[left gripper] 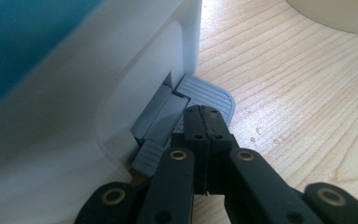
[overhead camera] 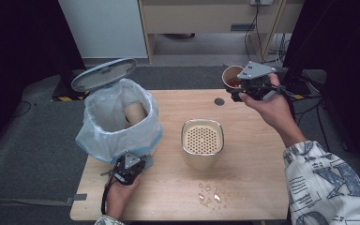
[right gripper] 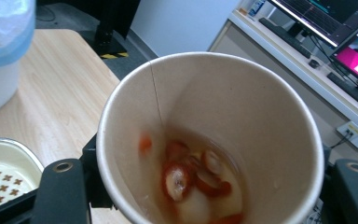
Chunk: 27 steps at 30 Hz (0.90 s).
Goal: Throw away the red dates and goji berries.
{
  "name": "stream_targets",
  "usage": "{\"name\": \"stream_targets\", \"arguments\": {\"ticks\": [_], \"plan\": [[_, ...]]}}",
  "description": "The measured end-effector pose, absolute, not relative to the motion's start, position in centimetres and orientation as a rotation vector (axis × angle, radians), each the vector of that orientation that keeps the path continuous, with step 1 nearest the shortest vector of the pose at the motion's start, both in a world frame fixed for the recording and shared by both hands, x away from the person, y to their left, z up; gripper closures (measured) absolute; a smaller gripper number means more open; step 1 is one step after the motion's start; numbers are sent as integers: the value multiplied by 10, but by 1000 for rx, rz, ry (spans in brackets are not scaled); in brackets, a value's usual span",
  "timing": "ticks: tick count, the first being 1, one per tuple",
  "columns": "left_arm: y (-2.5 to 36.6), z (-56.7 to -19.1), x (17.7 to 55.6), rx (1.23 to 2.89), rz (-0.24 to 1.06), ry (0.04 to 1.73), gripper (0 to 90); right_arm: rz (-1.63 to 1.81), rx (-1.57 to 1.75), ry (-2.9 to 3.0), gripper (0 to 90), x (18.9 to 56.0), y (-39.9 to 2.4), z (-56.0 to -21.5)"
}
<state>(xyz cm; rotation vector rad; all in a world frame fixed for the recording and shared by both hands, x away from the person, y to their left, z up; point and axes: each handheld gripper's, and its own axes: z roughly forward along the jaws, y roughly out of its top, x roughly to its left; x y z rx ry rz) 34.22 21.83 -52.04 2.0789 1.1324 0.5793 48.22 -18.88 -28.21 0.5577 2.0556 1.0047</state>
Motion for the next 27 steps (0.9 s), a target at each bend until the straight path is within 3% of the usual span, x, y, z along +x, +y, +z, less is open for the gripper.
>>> {"name": "stream_targets", "arguments": {"ticks": [27], "plan": [[218, -520, 342, 2078, 580, 1133, 895, 914, 407, 2072, 301, 470, -173, -290]]}}
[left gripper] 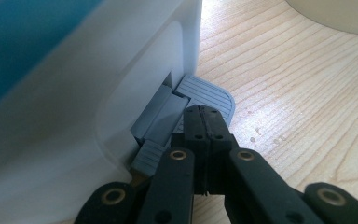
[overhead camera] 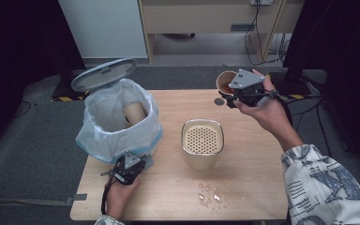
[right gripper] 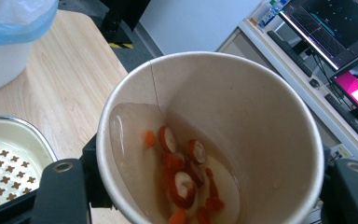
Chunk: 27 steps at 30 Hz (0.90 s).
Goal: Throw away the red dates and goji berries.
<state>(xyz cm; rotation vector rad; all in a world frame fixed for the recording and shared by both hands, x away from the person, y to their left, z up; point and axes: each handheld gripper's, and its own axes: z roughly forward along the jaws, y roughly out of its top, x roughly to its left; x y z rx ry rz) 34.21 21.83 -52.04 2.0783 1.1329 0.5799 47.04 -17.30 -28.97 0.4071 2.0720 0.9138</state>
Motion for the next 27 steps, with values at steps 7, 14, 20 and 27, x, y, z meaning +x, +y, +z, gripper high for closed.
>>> {"name": "stream_targets", "arguments": {"ticks": [7, 14, 20, 27], "plan": [[219, -520, 342, 2078, 578, 1134, 895, 879, 397, 2074, 300, 472, -174, -292], [218, -520, 342, 2077, 579, 1134, 894, 827, 323, 2069, 300, 467, -166, -288], [219, -520, 342, 2076, 577, 1135, 895, 782, 269, 2066, 300, 465, -162, -287], [219, -520, 342, 2076, 577, 1135, 895, 761, 230, 2061, 301, 462, -157, -288]]}}
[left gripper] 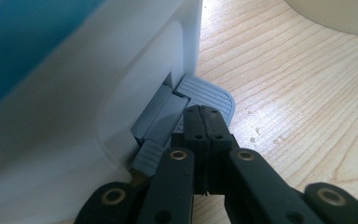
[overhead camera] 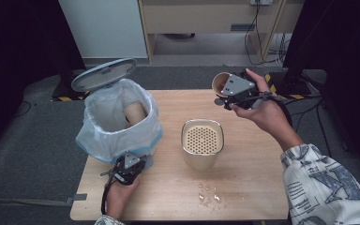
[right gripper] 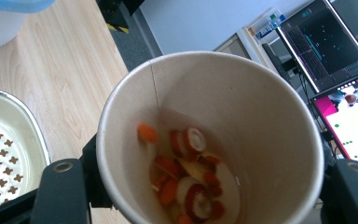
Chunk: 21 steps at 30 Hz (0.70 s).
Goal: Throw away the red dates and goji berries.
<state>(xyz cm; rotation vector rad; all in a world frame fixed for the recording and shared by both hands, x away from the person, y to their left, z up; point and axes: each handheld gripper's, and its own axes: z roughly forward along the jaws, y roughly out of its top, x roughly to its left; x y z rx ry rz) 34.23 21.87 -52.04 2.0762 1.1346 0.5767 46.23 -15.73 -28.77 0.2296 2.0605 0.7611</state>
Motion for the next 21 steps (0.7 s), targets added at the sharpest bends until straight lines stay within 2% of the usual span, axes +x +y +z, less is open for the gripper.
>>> {"name": "stream_targets", "arguments": {"ticks": [21], "plan": [[219, -520, 342, 2075, 575, 1136, 895, 733, 167, 2050, 302, 456, -149, -291]]}}
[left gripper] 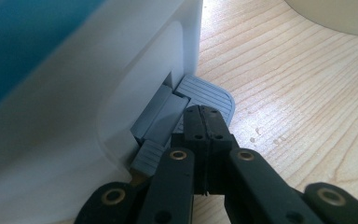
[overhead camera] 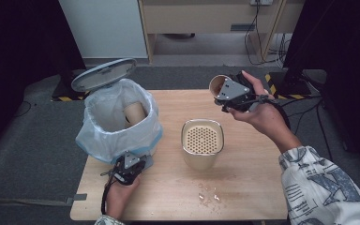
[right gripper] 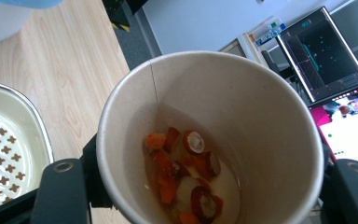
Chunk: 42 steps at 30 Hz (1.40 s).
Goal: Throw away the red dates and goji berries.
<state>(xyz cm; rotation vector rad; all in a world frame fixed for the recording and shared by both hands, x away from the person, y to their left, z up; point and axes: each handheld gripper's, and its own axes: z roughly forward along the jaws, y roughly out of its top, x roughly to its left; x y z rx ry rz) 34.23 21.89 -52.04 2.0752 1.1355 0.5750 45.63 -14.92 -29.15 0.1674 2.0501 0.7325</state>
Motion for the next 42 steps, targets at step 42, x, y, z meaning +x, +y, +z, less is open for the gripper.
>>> {"name": "stream_targets", "arguments": {"ticks": [42], "plan": [[219, -520, 342, 2075, 576, 1136, 895, 680, 105, 2020, 304, 448, -144, -293]]}}
